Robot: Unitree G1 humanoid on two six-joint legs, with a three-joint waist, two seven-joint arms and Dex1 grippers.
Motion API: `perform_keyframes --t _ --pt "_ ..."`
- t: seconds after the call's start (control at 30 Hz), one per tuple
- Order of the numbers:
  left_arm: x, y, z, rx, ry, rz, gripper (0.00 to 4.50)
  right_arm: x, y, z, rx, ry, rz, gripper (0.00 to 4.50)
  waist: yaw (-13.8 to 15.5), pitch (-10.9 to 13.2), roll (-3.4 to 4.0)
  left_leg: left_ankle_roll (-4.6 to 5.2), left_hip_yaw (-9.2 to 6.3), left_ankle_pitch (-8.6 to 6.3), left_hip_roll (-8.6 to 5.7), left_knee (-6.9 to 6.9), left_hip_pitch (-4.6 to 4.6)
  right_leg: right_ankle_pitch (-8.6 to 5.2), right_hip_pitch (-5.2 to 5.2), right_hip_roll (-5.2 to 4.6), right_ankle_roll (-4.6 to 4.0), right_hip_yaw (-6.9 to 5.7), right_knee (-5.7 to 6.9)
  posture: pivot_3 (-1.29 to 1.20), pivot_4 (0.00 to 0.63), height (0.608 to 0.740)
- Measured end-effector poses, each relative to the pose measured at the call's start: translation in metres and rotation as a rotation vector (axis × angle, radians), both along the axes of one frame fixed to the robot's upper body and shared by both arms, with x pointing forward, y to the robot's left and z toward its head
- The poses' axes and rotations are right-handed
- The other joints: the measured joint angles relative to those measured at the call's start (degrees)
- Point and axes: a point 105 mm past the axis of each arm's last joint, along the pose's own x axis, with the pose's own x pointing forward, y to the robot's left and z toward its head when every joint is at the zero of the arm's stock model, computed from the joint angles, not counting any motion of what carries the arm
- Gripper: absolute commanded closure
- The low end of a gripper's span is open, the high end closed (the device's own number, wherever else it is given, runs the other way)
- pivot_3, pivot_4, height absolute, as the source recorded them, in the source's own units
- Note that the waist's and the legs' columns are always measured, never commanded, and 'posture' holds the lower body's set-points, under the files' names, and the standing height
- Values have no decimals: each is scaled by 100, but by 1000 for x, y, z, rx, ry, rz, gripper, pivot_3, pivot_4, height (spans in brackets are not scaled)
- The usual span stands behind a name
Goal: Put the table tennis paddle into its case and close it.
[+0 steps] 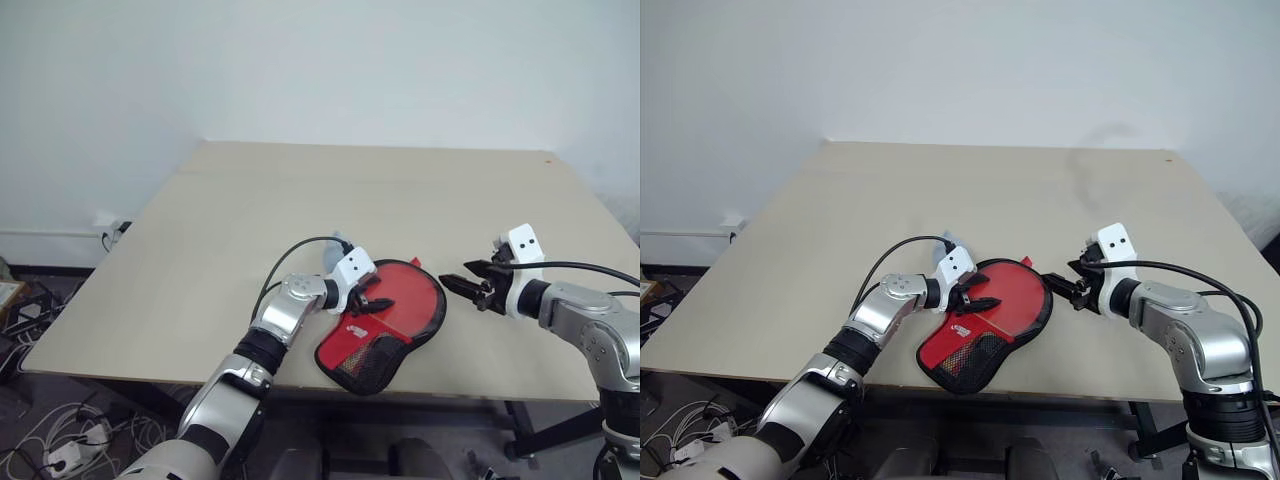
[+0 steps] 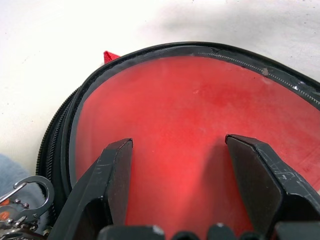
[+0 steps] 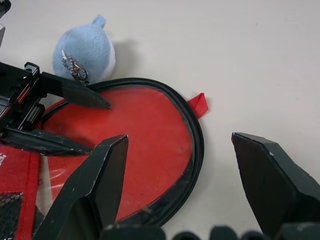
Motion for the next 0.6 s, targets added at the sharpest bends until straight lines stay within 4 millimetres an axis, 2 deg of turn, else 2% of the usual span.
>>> perform_keyframes --t 0.07,0.17,0.2,0.4,0.6 --pt "0 -1 0 -6 3 1 1811 0 0 0 0 0 0 930 0 0 0 0 0 0 0 0 0 0 0 0 0 0 0 0 0 740" --pt "0 -4 1 -28 15 7 2533 0 1 -1 1 3 2 930 2 0 0 0 -2 0 -1 0 -2 0 0 0 0 0 0 0 0 740" --pt "0 -4 1 -34 16 9 2904 0 2 -2 1 4 4 930 2 0 0 0 -2 0 -1 0 -2 0 -1 0 0 0 0 0 0 740" --pt "0 -5 5 -65 15 3 4463 0 2 -2 -1 6 4 930 2 0 0 0 -2 0 -1 -1 -4 0 -3 0 1 0 -1 0 0 740" --pt "-4 -17 19 -123 -1 -47 4463 0 3 -2 -1 6 4 930 1 1 0 0 -1 0 -1 -1 -5 0 -3 0 0 0 -1 0 0 740"
